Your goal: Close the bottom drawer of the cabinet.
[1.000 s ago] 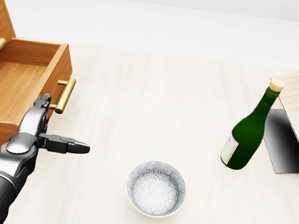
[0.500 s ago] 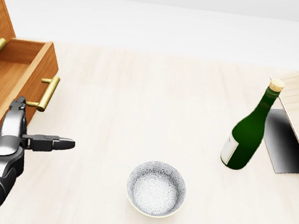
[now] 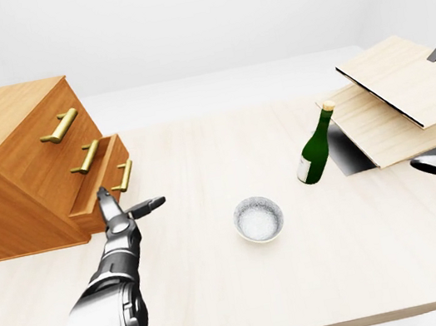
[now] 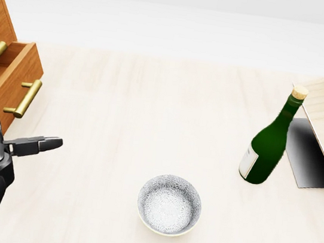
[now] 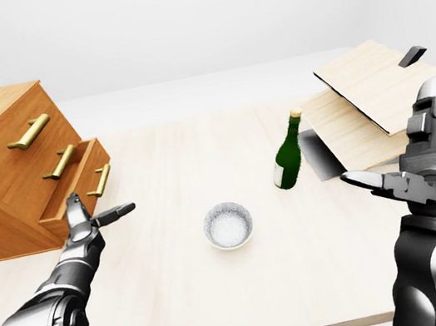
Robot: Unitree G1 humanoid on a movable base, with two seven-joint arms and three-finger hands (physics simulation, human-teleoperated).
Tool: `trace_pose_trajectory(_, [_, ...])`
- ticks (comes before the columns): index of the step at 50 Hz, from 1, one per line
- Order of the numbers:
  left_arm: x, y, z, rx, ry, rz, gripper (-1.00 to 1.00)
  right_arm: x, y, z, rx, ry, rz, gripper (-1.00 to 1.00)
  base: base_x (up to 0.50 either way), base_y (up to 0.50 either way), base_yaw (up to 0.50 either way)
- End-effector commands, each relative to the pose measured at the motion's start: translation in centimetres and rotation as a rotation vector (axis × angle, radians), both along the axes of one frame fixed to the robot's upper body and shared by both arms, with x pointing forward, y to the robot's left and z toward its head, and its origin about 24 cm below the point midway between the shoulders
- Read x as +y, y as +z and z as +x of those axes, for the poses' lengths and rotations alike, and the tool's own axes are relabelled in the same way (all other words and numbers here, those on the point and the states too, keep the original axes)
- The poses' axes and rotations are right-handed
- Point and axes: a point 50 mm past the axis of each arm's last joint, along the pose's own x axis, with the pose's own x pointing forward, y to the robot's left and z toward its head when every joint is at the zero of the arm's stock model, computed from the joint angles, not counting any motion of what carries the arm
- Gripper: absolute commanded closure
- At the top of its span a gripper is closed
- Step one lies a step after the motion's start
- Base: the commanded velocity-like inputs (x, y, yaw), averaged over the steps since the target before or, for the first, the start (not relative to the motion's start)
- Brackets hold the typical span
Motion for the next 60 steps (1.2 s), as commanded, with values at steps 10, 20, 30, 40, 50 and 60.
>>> trace_pose_trajectory(10, [1.3, -1.0, -1.2, -0.007, 0.164, -0.105, -1.0, -0.1, 0.1, -0.2, -0.005, -0.001, 0.005, -1.0, 0.0, 0.0, 0.0])
trace_pose_trajectory(20, [2.8, -1.1, -2.2, 0.004, 0.342, -0.089, -1.0, -0.1, 0.0, -0.1, 0.0, 0.001, 0.006, -1.0, 0.0, 0.0, 0.0])
trace_pose_trajectory(30, [3.4, -1.4, -2.7, 0.008, 0.388, -0.1, -1.0, -0.1, 0.2, -0.2, -0.012, -0.003, 0.006, -1.0, 0.0, 0.0, 0.0])
trace_pose_trajectory(40, [4.0, -1.7, -3.1, 0.028, 0.421, -0.129, -1.0, -0.1, 0.5, -0.4, -0.026, -0.005, 0.004, -1.0, 0.0, 0.0, 0.0])
trace_pose_trajectory(50, [4.0, -2.2, -3.5, 0.102, 0.42, -0.139, -1.0, -0.1, 0.6, -0.4, -0.029, -0.006, 0.005, -1.0, 0.0, 0.0, 0.0])
trace_pose_trajectory(60, [-3.7, 0.9, 1.8, -0.037, -0.302, -0.19, -1.0, 6.2, -4.2, 6.6, 0.255, 0.258, -0.215, -1.0, 0.0, 0.0, 0.0])
